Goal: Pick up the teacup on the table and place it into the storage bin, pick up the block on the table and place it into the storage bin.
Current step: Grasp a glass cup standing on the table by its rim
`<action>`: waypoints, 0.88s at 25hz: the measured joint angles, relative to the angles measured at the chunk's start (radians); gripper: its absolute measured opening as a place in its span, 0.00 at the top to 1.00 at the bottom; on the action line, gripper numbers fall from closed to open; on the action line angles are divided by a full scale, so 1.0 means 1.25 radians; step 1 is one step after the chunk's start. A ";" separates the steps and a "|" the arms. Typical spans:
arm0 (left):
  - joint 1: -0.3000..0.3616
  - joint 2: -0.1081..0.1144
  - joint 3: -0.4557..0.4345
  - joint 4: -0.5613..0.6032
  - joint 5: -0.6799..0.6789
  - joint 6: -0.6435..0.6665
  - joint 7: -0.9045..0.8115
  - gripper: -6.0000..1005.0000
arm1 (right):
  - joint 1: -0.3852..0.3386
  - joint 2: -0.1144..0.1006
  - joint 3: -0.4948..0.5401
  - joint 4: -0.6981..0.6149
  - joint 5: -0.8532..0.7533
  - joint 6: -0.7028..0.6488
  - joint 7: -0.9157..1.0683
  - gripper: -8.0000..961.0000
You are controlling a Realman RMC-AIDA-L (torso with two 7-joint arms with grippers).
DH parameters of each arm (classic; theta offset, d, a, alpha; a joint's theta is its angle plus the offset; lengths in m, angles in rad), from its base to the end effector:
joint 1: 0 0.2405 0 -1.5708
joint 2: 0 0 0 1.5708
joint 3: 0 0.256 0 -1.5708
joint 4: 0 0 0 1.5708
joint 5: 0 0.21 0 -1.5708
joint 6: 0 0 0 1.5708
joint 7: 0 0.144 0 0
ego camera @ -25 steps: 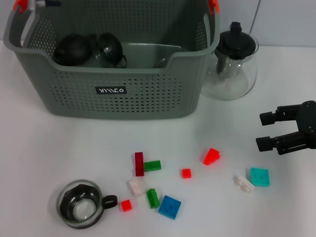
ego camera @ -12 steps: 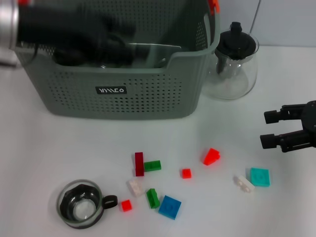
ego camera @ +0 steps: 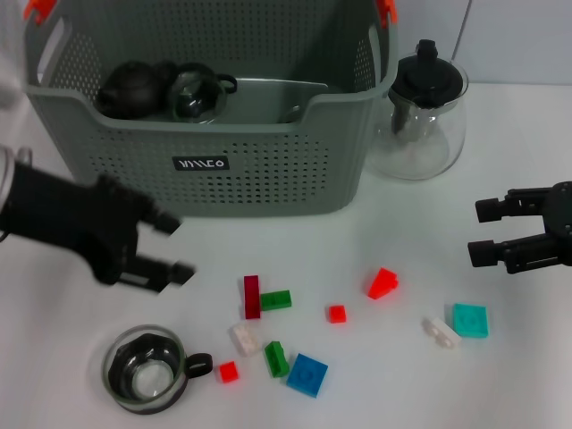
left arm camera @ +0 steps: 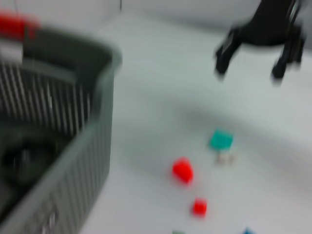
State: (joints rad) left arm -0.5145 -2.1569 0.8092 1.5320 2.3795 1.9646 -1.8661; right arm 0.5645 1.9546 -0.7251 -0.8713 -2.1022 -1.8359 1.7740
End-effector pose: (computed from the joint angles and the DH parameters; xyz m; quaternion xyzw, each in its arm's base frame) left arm -0.1930 0.3073 0.0738 -0.9822 -0.1599 0.0067 0.0979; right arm 0.2463 0.3300 0.0693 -0.9487 0.2705 0.1604 0.0341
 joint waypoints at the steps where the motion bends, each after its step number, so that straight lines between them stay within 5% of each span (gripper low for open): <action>1: 0.003 -0.005 0.017 0.004 0.042 -0.005 0.000 0.35 | 0.000 0.001 0.000 0.000 0.000 0.000 0.000 0.03; 9: 0.003 -0.014 0.127 -0.037 0.278 -0.060 -0.061 0.35 | -0.002 0.006 0.001 0.002 -0.001 0.002 0.000 0.03; 22: 0.001 -0.017 0.188 -0.137 0.304 -0.116 -0.103 0.36 | -0.004 0.007 0.001 0.009 -0.001 0.005 -0.001 0.03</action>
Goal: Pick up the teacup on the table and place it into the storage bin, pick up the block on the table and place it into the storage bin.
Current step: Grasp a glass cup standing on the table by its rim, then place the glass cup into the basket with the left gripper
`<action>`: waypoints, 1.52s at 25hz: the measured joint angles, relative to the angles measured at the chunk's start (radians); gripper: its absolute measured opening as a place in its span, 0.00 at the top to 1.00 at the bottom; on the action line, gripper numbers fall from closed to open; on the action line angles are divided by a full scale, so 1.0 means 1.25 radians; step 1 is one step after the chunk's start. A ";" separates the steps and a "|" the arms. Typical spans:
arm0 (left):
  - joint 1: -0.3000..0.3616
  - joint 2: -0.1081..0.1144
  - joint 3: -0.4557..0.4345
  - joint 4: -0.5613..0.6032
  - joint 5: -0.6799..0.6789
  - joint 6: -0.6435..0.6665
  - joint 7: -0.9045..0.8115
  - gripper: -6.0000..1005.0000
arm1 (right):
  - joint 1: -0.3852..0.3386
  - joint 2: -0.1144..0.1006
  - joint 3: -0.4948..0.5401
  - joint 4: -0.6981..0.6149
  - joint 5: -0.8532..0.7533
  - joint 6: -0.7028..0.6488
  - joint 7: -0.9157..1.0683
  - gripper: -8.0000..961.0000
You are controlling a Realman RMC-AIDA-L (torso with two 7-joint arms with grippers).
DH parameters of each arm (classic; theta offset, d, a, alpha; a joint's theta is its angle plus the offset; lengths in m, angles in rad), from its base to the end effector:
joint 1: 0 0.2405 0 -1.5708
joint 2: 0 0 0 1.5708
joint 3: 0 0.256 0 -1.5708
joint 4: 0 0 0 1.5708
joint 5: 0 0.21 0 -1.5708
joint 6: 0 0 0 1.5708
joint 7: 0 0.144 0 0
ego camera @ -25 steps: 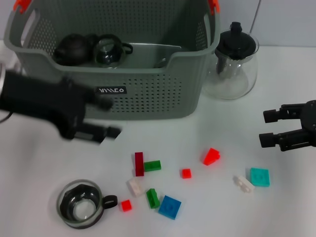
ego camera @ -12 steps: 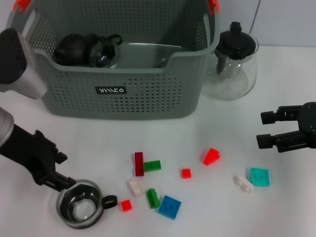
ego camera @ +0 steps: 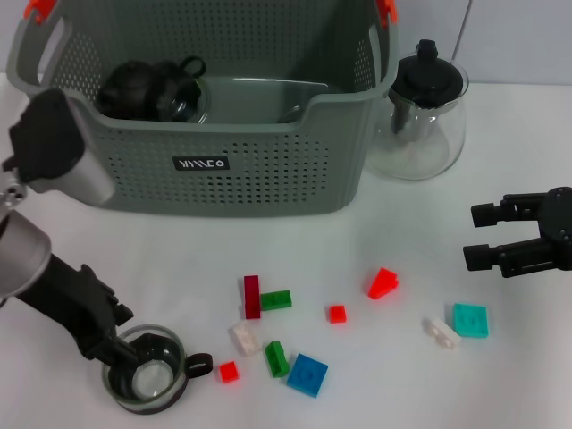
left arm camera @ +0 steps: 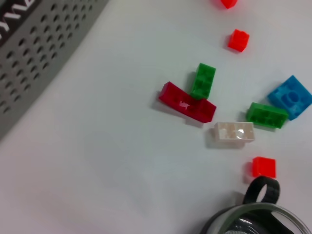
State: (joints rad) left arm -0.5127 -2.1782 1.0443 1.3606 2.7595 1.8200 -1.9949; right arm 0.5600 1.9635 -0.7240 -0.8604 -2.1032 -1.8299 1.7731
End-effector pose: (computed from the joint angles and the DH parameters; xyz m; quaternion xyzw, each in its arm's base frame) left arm -0.2396 0.3074 0.0237 -0.9429 -0.2529 0.2063 0.0664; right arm 0.2479 0.3280 0.0644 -0.9461 0.2772 0.1644 0.0312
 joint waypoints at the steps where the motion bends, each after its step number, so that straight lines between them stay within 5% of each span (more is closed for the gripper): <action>1: -0.001 0.000 0.005 -0.008 0.001 -0.006 -0.002 0.36 | 0.000 0.000 0.000 0.000 0.000 0.000 0.000 0.03; 13: -0.017 0.002 0.035 -0.086 0.006 -0.050 -0.027 0.37 | 0.003 -0.001 0.000 0.000 0.000 0.000 0.002 0.03; 31: -0.011 0.000 0.041 -0.077 0.007 -0.084 -0.069 0.83 | -0.001 -0.003 0.002 -0.001 0.004 0.000 0.000 0.03; 38: -0.025 0.007 -0.034 0.005 -0.126 -0.011 -0.127 0.95 | -0.002 -0.002 0.006 0.000 0.001 0.000 -0.001 0.03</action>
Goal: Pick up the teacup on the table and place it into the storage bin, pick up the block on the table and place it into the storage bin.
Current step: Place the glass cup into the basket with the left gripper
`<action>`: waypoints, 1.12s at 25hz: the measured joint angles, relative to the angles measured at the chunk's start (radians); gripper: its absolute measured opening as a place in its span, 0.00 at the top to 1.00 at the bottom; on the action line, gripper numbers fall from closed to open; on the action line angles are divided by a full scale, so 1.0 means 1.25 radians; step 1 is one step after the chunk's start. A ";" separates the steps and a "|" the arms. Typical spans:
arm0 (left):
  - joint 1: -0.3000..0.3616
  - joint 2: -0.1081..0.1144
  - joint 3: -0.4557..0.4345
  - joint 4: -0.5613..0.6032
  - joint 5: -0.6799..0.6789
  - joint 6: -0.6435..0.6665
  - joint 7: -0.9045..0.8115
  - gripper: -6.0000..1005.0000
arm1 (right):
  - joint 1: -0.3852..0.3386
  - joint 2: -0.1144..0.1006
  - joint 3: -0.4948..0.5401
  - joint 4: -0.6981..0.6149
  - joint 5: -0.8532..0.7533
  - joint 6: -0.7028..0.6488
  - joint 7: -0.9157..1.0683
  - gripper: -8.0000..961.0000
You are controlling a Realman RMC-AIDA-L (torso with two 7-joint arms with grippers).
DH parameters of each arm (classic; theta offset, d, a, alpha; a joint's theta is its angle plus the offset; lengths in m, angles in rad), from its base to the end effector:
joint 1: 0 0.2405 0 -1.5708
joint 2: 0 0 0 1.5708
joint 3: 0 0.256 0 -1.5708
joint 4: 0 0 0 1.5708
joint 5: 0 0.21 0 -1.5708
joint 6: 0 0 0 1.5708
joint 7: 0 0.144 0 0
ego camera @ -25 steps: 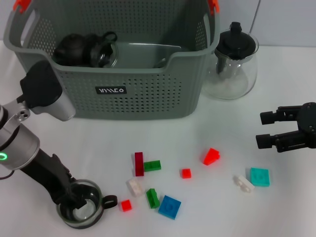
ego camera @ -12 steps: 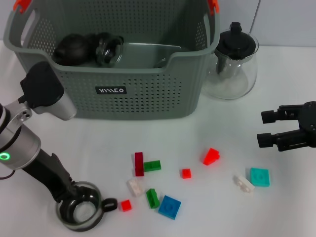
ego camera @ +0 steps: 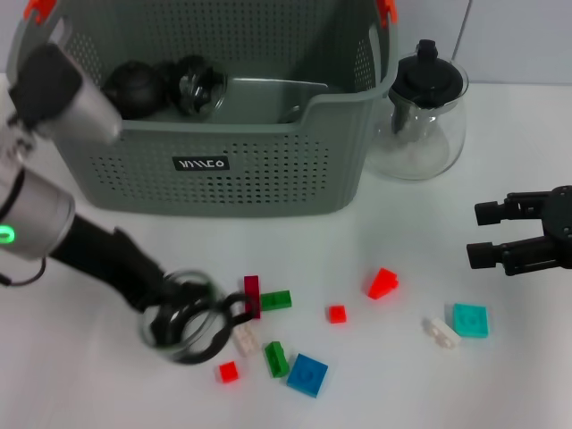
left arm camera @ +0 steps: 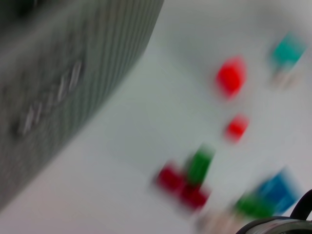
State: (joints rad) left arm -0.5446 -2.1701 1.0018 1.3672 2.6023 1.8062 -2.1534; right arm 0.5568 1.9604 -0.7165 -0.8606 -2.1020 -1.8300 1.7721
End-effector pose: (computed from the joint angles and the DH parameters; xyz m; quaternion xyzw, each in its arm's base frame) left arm -0.2136 0.3209 0.0256 -0.9407 -0.3070 0.1167 0.0848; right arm 0.2496 0.3279 0.0667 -0.9452 0.2788 0.1664 0.0352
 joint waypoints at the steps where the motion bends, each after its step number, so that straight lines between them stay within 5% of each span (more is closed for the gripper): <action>1: -0.009 0.001 -0.028 0.008 -0.031 0.023 -0.004 0.95 | 0.000 0.000 0.000 0.000 0.000 0.000 0.000 0.03; 7: -0.103 0.021 -0.225 0.030 -0.304 0.146 -0.015 0.95 | 0.000 -0.001 0.000 0.000 -0.001 -0.005 0.002 0.03; 11: -0.167 0.050 -0.248 0.024 -0.404 0.077 -0.045 0.94 | 0.002 -0.004 0.000 0.000 -0.001 -0.006 0.005 0.03; 19: -0.273 0.102 -0.095 -0.091 -0.195 -0.298 -0.151 0.94 | 0.007 -0.007 0.013 0.000 -0.001 -0.005 0.026 0.03; 28: -0.382 0.125 -0.079 -0.385 -0.039 -0.556 -0.162 0.93 | 0.009 -0.009 0.014 0.000 -0.001 -0.001 0.029 0.03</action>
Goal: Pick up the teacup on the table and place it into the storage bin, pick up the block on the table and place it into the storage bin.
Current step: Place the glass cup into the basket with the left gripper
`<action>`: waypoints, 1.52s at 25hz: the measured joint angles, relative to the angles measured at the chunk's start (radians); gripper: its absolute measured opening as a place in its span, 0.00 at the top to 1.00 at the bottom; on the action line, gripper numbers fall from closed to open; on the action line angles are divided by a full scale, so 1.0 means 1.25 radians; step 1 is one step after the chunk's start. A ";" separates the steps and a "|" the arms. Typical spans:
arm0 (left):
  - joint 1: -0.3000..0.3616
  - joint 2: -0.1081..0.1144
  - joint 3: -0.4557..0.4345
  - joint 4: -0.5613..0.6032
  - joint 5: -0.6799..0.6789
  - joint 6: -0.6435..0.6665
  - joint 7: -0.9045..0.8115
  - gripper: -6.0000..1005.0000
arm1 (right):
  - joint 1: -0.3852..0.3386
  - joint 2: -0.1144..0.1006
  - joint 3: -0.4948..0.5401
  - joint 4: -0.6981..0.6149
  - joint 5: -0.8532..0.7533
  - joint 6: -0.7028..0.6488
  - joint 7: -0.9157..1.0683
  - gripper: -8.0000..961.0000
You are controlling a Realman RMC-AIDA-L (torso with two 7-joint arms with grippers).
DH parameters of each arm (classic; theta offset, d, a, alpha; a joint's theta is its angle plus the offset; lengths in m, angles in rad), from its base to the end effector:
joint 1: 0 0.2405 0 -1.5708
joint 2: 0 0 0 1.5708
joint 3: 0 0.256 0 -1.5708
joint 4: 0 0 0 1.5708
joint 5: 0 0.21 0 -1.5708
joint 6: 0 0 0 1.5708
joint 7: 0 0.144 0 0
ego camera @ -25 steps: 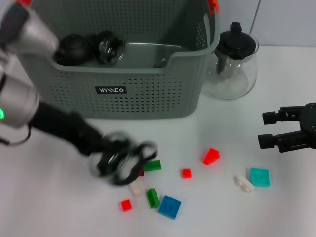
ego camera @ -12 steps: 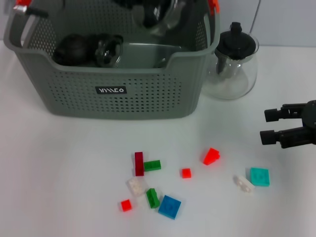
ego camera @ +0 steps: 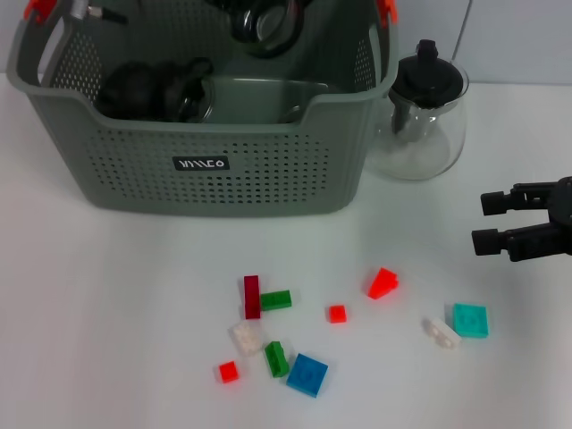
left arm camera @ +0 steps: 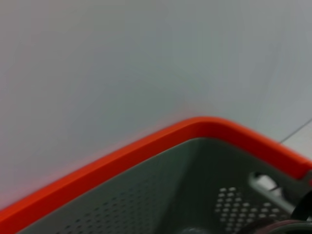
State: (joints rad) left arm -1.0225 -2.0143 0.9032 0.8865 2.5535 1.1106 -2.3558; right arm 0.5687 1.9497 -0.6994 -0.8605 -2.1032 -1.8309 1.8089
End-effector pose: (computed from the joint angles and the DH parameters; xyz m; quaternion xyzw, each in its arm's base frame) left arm -0.1140 0.4893 0.0506 -0.8992 -0.2957 -0.0376 0.3203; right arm 0.2480 0.3324 0.0731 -0.9405 0.2921 0.1691 0.0402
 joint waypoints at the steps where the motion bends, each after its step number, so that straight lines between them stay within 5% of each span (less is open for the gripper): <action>1: -0.005 0.000 0.001 -0.016 0.006 -0.014 0.001 0.93 | 0.000 0.000 0.000 0.000 0.000 0.000 0.001 0.03; 21: -0.021 -0.036 0.078 -0.191 0.094 -0.263 -0.002 0.91 | 0.006 0.004 -0.007 0.002 -0.010 0.004 0.013 0.03; 38: -0.016 -0.074 0.103 -0.216 0.178 -0.334 -0.003 0.90 | 0.006 0.005 -0.007 0.013 -0.022 0.015 0.004 0.03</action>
State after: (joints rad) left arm -1.0430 -2.1066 1.0323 0.6159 2.7754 0.6935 -2.3592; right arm 0.5761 1.9554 -0.7086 -0.8438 -2.1307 -1.8126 1.8141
